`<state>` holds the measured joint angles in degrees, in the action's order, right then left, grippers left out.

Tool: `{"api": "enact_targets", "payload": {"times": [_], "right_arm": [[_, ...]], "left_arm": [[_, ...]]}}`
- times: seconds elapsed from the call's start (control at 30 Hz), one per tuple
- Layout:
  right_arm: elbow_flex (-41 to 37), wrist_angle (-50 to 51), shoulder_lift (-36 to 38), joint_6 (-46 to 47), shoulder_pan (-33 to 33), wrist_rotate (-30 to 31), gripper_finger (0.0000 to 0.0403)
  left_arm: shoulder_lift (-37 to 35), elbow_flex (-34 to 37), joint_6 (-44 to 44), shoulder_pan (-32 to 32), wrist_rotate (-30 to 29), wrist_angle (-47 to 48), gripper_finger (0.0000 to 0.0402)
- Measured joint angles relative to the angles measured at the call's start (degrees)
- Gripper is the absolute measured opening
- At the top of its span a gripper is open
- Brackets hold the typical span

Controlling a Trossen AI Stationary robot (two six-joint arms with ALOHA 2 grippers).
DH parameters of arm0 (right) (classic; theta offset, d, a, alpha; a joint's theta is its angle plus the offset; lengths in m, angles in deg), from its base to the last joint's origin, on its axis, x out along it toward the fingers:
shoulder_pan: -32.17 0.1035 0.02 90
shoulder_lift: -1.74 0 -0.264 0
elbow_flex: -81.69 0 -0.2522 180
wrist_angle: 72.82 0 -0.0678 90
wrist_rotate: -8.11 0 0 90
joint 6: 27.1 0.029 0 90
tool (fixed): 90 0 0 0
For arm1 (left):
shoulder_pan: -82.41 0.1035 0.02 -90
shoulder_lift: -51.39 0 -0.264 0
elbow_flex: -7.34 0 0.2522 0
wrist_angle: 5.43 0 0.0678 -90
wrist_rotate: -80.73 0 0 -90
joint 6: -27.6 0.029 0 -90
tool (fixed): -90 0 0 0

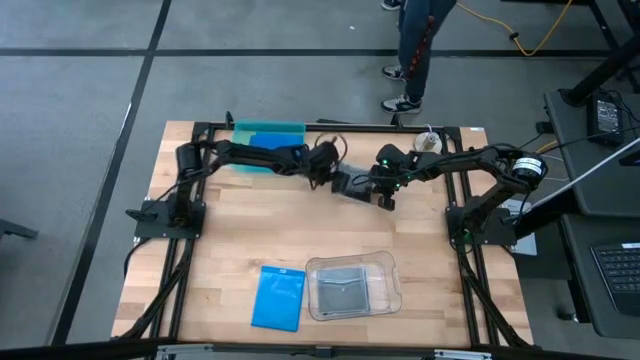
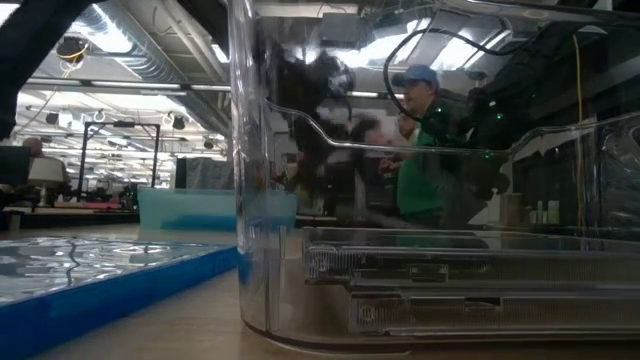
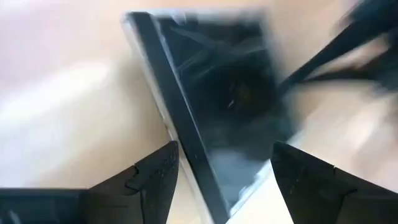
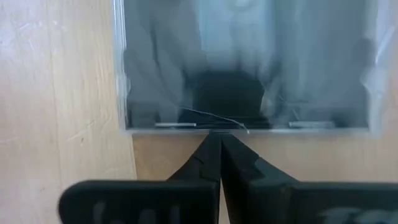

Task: Pick & place jewel cases by type
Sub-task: Put the black CD case into the transparent bin

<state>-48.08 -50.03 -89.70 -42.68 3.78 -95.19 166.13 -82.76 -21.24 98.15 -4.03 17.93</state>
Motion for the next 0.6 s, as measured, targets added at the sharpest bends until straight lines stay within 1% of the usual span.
{"api": "enact_targets", "payload": {"times": [0.07, 0.13, 0.23, 0.4, 0.5, 0.57, 0.6], "right_arm": [[0.0, 0.0, 0.0, 0.0, 0.0, 0.0, 0.0004], [0.0, -0.1, 0.0, -0.1, 0.0, 0.0, 0.0004], [0.0, -0.2, 0.0, -0.2, 0.0, 0.0, 0.0005], [0.0, -0.1, 0.0, -0.2, 0.0, 0.0, 0.0005], [0.0, 0.0, 0.0, -0.2, 0.0, 0.0, 0.0006], [0.0, 0.0, 0.0, -0.2, 0.0, 0.1, 0.0006], [0.0, -0.2, 0.0, -0.2, 0.0, 0.1, 0.0006]], "left_arm": [[-2.0, -0.6, 0.3, 0.0, -1.6, -2.1, 0.0239], [-3.0, -0.9, 0.6, -0.4, -1.6, -3.4, 0.0237], [-3.2, -0.9, 0.4, -0.7, -0.4, -2.1, 0.0237], [-2.5, -0.4, -1.0, -0.9, -0.2, -0.3, 0.0237], [-2.9, -2.0, -0.7, -1.2, 0.3, -0.3, 0.0237], [-3.1, -3.7, 1.0, -1.4, 1.2, -3.4, 0.0237], [-3.1, -4.2, 1.5, -1.7, 2.5, -5.2, 0.0237]]}}
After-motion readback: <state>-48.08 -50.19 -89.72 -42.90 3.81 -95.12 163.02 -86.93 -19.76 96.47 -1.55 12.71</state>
